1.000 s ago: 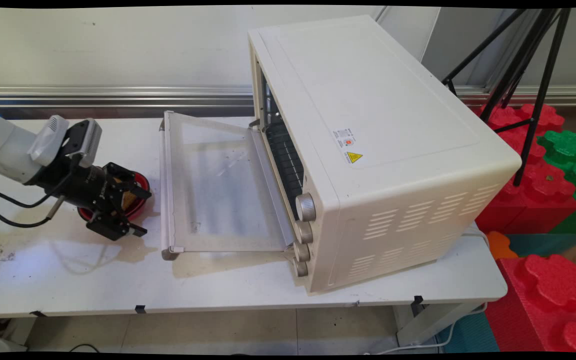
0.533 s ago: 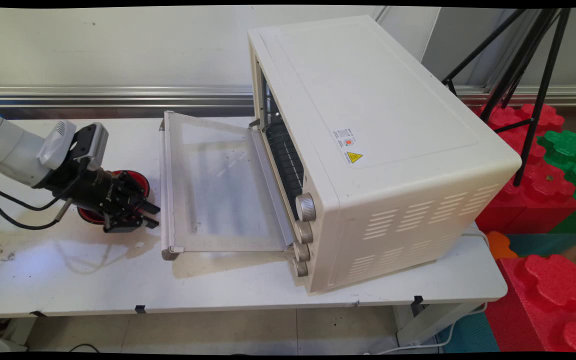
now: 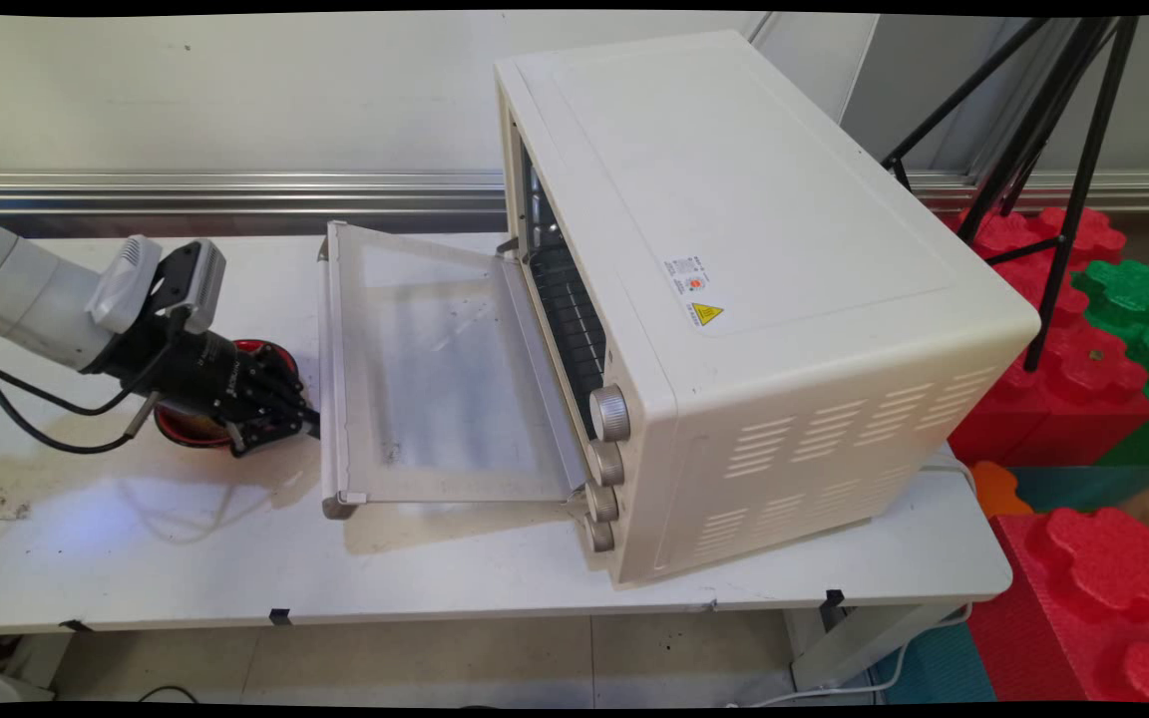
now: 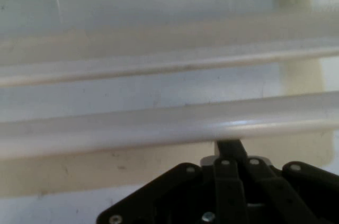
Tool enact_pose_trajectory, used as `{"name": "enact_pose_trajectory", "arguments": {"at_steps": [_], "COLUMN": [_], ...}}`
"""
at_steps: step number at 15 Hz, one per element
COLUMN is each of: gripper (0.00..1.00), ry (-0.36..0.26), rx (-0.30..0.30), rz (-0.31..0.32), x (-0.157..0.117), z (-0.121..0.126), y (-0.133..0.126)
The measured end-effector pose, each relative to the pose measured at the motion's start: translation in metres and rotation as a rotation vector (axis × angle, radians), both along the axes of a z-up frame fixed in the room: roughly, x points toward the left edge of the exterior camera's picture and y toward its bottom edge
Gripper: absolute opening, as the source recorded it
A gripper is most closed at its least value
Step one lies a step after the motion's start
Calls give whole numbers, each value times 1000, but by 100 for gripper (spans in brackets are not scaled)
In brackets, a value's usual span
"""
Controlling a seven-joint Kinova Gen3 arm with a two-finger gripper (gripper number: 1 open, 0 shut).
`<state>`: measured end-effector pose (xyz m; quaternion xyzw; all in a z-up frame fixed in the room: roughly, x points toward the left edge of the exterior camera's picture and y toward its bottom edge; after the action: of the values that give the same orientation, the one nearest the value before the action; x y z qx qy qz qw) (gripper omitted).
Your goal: Close the oven
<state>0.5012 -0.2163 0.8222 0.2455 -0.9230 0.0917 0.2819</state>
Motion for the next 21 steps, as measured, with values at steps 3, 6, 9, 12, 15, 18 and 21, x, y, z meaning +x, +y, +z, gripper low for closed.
{"name": "enact_pose_trajectory", "arguments": {"at_steps": [3, 6, 9, 12, 15, 18, 21], "gripper": [0, 0, 0, 0, 0, 0, 0], "ry": [25, 56, 83, 115, 150, 185, 208], "rx": [-12, -31, -51, -77, -110, -142, -162], "rz": [0, 4, 1, -4, -3, -3, -3], "x": [-2, -4, -7, -13, -23, -39, -54], "z": [2, 6, 12, 21, 30, 38, 42], "y": [-2, -4, -7, -13, -22, -36, -50]}}
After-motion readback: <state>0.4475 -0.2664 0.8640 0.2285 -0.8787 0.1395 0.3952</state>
